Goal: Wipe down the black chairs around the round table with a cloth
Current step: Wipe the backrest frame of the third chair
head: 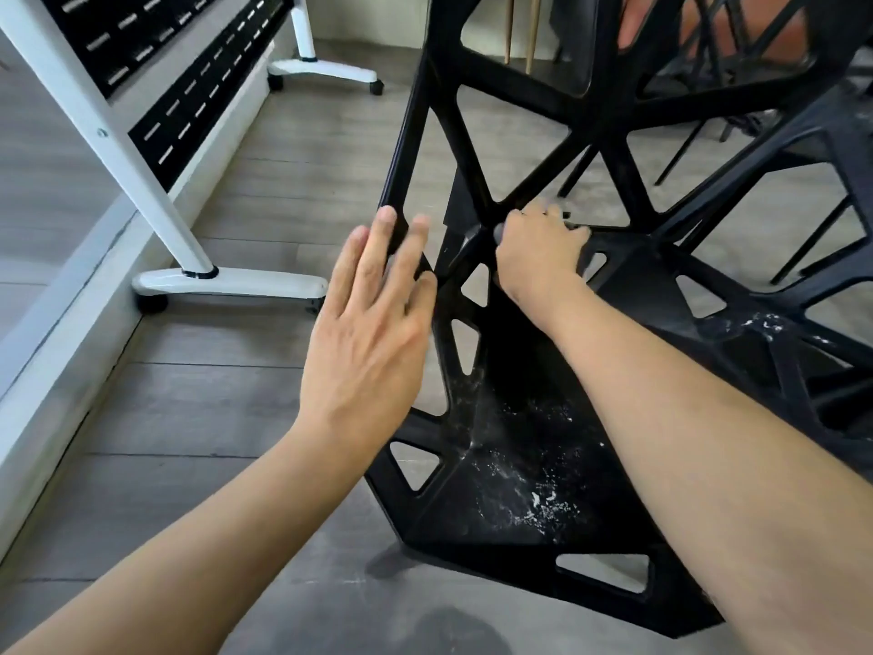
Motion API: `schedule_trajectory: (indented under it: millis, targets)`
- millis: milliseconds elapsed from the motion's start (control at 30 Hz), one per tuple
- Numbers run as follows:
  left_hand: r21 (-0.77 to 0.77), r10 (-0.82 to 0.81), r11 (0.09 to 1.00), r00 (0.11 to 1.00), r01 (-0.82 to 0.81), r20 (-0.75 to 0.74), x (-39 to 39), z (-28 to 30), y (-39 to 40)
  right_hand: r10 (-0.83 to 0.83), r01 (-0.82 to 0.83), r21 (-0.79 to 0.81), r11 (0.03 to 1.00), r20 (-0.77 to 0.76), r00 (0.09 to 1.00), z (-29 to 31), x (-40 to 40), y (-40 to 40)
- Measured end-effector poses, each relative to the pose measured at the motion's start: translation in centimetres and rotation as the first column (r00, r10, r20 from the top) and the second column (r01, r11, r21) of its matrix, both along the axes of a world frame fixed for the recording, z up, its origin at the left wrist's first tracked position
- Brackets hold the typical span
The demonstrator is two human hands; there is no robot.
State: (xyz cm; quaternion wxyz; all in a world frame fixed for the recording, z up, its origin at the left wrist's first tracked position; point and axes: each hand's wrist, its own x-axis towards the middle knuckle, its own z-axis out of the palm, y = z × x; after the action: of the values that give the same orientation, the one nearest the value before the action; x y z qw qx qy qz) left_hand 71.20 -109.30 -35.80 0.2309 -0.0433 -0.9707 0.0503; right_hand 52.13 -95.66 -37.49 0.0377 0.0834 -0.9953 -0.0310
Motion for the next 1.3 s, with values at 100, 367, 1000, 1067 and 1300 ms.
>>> schedule_trajectory:
  millis: [100,367,1000,1067,1300]
  targets:
    - [-0.080,-0.050,0.995,0.997,0.054,0.051,-0.2,-0.2,0.2,-0.045,0.047,-0.115,0.992,0.015,0.999,-0.6,-0.1,2.4]
    - [-0.048,-0.092,0.994,0.992,0.096,0.086,-0.7,-0.5,0.3,0.211,-0.232,-0.351,0.907,-0.100,0.972,-1.7,0.2,2.1]
    - [0.331,-0.133,0.928,0.983,0.169,-0.128,-0.6,0.1,0.2,0.252,-0.152,-0.606,0.781,0.083,0.964,-0.1,17.2,2.7]
    - [0.409,-0.118,0.898,0.984,0.163,-0.133,-0.3,0.3,0.2,0.196,-0.118,-0.643,0.757,0.051,0.979,0.1,19.7,2.0]
    - [0.206,-0.163,0.961,0.980,0.184,-0.114,-0.7,0.0,-0.4,0.165,-0.190,-0.594,0.781,-0.096,0.982,-0.4,24.8,0.8]
